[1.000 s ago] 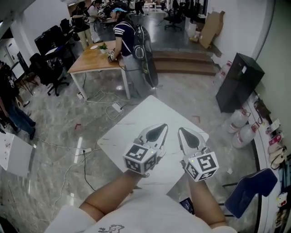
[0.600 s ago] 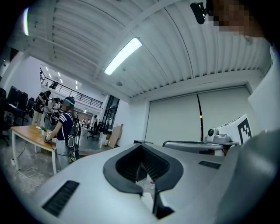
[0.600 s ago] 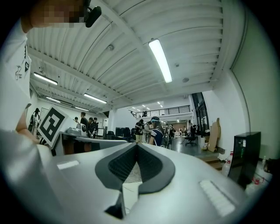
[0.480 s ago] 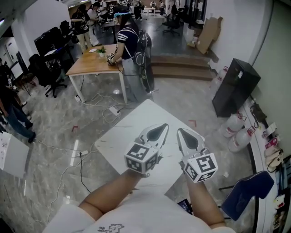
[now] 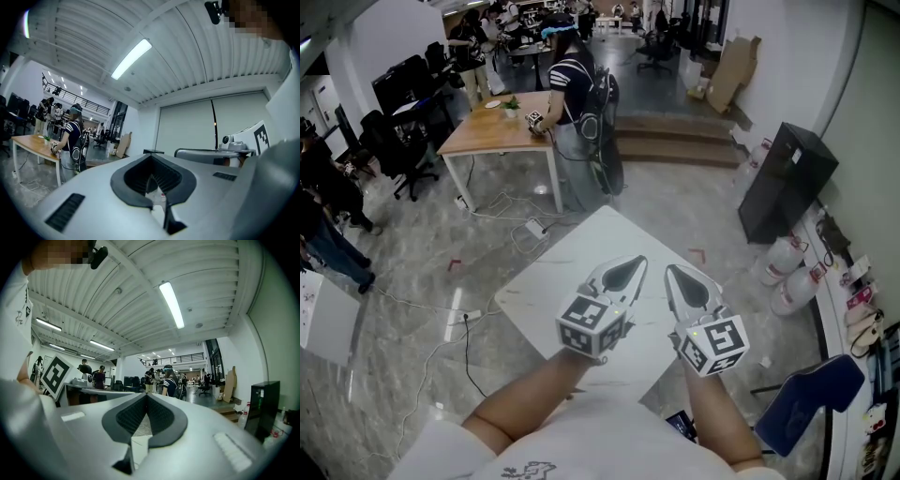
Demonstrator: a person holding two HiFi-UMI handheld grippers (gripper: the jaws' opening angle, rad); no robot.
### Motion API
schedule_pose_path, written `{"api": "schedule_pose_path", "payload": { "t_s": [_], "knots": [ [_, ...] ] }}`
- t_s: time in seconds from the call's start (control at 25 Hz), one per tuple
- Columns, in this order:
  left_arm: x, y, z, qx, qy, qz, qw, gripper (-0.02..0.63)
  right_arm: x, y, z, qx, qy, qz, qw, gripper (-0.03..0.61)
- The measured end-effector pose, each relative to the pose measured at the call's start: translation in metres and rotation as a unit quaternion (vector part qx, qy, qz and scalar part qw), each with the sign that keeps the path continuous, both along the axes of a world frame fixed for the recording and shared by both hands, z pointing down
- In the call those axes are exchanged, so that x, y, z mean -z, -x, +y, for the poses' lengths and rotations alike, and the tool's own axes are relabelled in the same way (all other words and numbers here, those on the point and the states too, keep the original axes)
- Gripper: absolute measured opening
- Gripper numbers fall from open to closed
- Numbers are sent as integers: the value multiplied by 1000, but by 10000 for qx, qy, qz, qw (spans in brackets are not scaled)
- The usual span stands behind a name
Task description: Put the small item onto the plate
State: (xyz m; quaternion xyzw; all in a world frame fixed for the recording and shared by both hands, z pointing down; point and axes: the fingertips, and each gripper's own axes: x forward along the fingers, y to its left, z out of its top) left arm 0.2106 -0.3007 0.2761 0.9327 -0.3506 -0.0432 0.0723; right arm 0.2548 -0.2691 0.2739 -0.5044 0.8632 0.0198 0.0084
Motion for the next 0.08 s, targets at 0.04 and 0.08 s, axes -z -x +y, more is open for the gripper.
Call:
{"api": "schedule_pose_path", "payload": {
  "t_s": [0.04,0.08],
  "knots": [
    [-1,0,0,-3,0,2,10000,6,0,0,0,8,14,-10,10000,2],
    [-2,0,1,-9,0,3,10000,7,0,0,1,16,30,-21,10000,2]
  ]
}}
